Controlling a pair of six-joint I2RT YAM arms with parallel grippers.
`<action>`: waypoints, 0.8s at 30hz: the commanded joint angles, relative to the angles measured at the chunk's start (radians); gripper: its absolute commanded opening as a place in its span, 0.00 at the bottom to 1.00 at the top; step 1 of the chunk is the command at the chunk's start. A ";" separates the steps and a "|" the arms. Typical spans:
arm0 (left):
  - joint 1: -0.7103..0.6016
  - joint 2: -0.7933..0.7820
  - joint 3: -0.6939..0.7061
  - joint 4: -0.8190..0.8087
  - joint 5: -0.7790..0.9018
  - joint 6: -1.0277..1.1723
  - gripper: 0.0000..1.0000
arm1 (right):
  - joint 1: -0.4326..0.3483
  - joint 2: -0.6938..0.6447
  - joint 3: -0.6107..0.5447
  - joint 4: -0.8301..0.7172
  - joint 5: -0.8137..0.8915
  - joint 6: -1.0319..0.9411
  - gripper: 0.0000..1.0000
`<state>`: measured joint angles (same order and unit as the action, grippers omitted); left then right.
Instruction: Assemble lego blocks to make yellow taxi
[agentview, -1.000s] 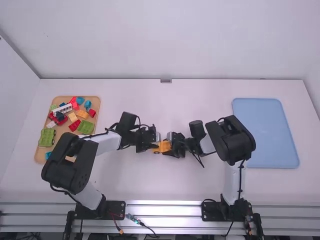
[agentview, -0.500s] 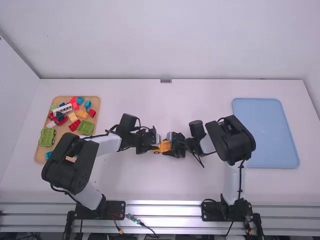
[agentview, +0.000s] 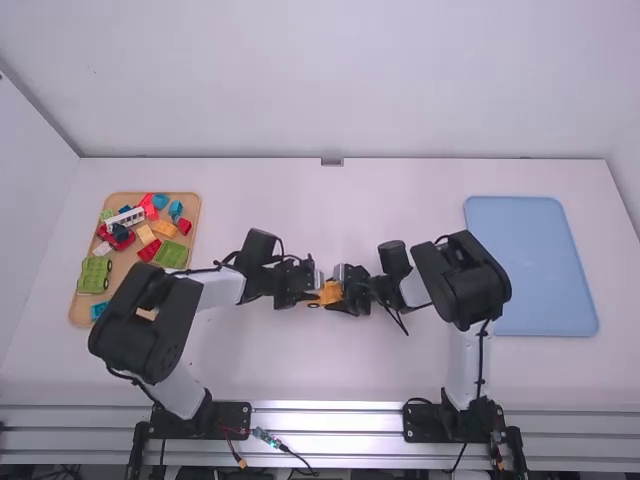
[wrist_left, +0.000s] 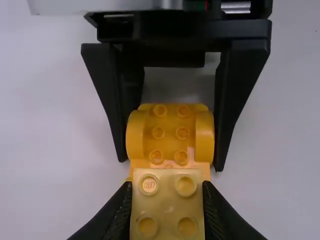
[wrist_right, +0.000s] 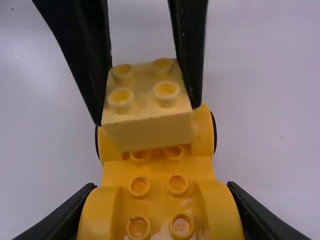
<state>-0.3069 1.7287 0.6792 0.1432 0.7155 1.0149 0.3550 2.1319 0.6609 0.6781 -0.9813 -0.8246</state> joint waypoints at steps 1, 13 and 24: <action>-0.008 0.062 0.016 -0.023 -0.007 0.007 0.01 | -0.002 0.012 0.000 -0.015 0.062 -0.011 0.26; -0.007 0.093 0.119 -0.191 -0.081 0.007 0.02 | -0.003 0.012 0.000 -0.037 0.063 -0.044 0.26; -0.007 0.093 0.113 -0.196 -0.082 0.011 0.14 | -0.003 0.012 0.000 -0.037 0.066 -0.044 0.26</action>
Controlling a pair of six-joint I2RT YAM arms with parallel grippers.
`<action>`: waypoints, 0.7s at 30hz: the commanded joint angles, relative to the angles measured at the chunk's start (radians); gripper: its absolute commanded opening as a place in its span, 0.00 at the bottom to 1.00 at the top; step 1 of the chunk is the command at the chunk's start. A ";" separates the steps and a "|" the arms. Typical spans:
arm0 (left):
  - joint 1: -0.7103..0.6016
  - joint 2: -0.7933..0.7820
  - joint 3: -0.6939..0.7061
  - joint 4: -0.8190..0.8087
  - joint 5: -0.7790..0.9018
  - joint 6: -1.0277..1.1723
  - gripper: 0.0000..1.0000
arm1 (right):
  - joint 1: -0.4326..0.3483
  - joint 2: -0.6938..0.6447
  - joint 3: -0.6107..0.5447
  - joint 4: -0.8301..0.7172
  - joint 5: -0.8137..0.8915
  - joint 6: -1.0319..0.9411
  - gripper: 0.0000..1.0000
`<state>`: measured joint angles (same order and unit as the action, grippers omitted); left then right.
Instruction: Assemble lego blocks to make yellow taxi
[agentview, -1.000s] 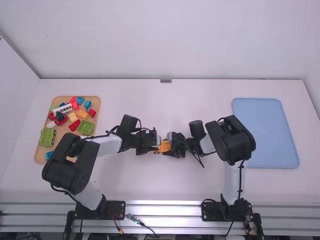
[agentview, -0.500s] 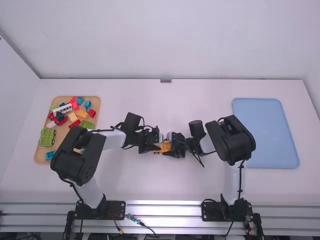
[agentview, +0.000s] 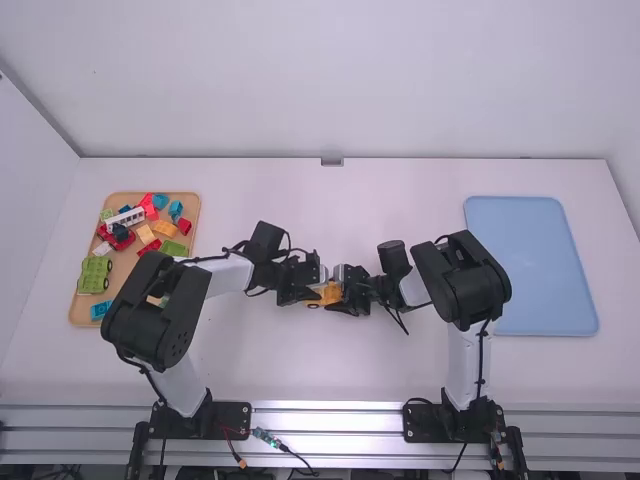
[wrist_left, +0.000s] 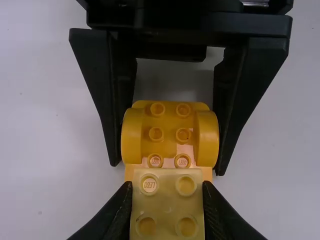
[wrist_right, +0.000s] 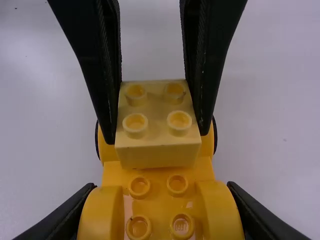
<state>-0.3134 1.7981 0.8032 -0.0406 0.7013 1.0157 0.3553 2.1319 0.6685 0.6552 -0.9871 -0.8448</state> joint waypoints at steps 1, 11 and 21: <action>-0.001 0.023 -0.011 -0.013 -0.067 0.010 0.16 | -0.003 0.012 -0.008 -0.014 0.072 -0.024 0.26; -0.001 -0.008 -0.011 -0.014 -0.120 -0.050 0.77 | -0.003 0.012 -0.008 -0.014 0.071 -0.024 0.27; -0.001 -0.152 -0.011 -0.063 -0.117 -0.066 0.94 | -0.003 0.012 -0.008 -0.014 0.071 -0.024 0.27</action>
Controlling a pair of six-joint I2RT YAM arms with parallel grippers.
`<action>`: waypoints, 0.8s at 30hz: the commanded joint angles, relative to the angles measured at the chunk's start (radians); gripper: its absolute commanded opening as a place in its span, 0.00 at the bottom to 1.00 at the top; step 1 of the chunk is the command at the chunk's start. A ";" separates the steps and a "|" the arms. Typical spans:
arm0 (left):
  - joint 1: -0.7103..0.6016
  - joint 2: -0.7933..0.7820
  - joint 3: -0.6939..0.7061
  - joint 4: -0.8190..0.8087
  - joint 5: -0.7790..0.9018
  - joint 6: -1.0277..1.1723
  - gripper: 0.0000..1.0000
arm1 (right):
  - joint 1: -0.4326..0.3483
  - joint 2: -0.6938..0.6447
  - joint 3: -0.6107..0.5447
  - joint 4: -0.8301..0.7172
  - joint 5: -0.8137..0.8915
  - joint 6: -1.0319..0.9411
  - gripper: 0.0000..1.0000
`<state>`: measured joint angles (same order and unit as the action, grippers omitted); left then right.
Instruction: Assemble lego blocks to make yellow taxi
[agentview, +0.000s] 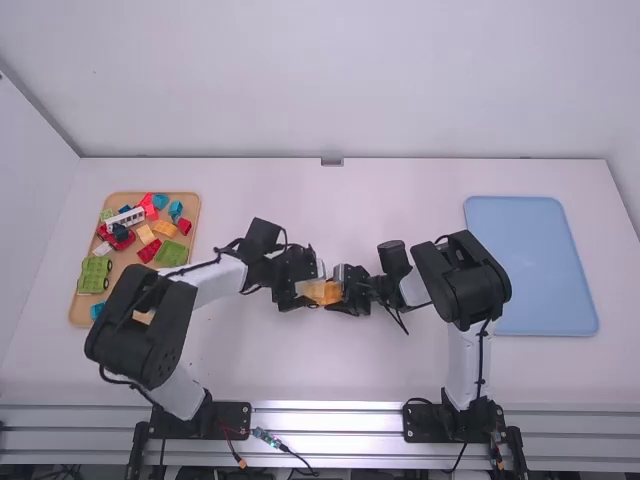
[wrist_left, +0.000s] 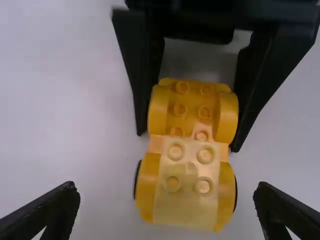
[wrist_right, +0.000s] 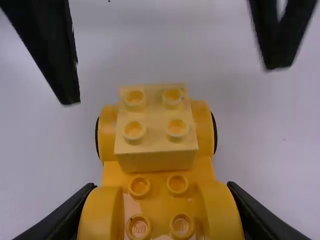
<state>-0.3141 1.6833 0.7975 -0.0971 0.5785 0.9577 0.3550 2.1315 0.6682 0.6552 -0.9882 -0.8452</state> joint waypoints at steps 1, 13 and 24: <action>0.000 -0.051 -0.006 0.000 0.007 -0.007 0.91 | -0.003 0.012 -0.007 -0.014 0.073 -0.024 0.27; 0.000 -0.027 -0.007 0.005 0.117 0.025 0.02 | -0.003 0.012 -0.007 -0.014 0.072 -0.024 0.27; 0.001 0.058 -0.006 0.041 0.203 0.081 0.02 | -0.003 0.012 -0.007 -0.014 0.072 -0.024 0.27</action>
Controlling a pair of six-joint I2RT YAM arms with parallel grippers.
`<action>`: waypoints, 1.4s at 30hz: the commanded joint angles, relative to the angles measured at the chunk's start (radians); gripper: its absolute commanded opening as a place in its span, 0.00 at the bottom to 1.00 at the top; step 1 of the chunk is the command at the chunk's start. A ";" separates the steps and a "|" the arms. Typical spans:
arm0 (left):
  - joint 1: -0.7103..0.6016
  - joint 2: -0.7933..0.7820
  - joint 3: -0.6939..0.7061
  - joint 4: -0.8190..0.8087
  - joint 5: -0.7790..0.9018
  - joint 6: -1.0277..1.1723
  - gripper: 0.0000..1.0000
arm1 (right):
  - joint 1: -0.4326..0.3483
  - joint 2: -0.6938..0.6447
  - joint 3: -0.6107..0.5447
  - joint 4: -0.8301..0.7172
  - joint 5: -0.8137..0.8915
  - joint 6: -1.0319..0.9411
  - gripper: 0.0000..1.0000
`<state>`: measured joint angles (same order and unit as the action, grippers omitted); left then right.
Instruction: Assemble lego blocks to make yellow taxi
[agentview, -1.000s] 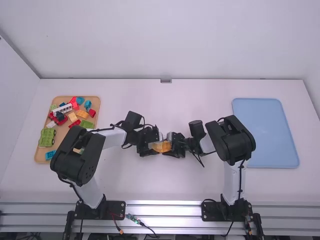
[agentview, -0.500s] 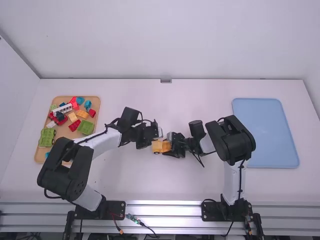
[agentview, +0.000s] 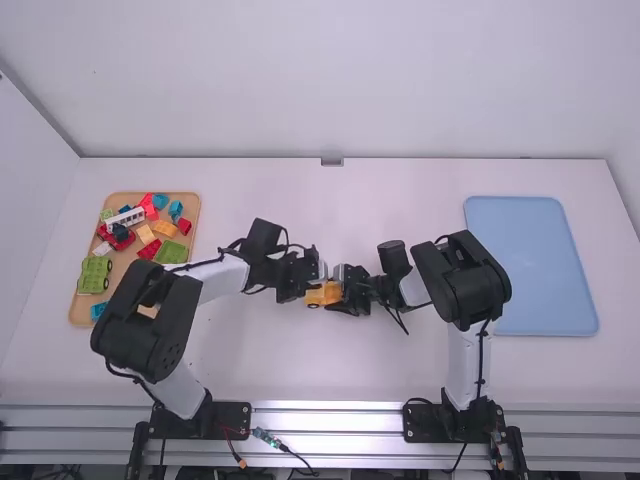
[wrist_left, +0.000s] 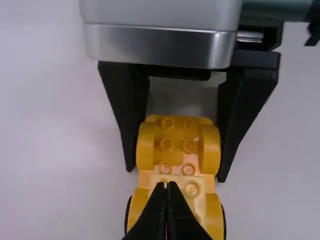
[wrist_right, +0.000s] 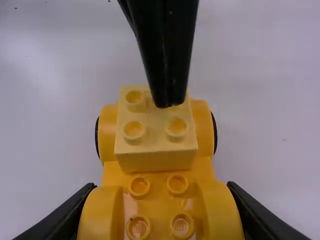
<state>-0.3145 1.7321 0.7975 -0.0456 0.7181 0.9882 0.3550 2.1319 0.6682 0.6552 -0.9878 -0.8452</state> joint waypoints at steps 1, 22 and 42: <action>0.001 0.010 -0.007 -0.010 0.079 0.054 0.02 | -0.003 0.012 -0.007 -0.014 0.072 -0.023 0.27; 0.001 0.041 -0.087 0.164 0.052 -0.020 0.02 | -0.003 0.012 -0.007 -0.014 0.072 -0.017 0.27; 0.001 0.051 -0.084 0.053 -0.182 -0.073 0.02 | -0.003 0.012 -0.007 -0.014 0.072 -0.019 0.26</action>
<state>-0.3145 1.7458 0.7471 0.0448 0.7147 0.9161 0.3553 2.1319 0.6682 0.6559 -0.9871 -0.8448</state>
